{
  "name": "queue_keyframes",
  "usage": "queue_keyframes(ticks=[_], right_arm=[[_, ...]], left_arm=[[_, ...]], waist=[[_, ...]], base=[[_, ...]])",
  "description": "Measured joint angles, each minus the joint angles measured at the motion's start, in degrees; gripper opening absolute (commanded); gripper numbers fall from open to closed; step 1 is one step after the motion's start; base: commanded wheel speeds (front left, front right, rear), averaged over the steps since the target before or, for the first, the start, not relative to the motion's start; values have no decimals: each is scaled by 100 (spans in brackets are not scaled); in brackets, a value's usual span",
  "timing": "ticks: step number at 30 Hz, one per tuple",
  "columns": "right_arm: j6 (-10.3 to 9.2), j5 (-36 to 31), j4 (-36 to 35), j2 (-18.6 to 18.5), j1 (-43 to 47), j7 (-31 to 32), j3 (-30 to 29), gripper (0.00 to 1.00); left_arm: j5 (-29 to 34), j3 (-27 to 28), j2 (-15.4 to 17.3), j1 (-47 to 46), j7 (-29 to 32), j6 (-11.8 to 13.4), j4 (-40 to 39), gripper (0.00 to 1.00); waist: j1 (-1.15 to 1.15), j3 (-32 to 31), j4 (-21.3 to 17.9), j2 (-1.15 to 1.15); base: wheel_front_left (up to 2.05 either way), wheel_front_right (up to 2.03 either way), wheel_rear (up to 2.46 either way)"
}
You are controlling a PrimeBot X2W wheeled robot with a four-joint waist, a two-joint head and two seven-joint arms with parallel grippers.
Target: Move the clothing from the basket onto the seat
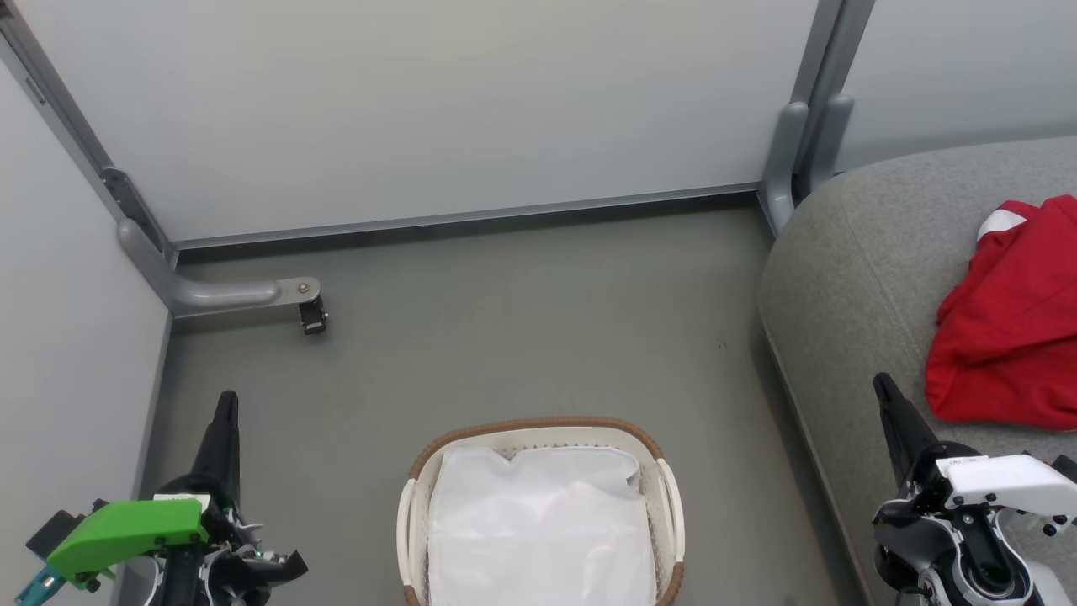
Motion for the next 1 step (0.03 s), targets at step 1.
queue_keyframes(ticks=[1], right_arm=[[0, 0, 0, 0, 0, 0, 0, 0]], left_arm=[[0, 0, 0, 0, 0, 0, 0, 0]], waist=[[0, 0, 0, 0]], base=[[0, 0, 0]])
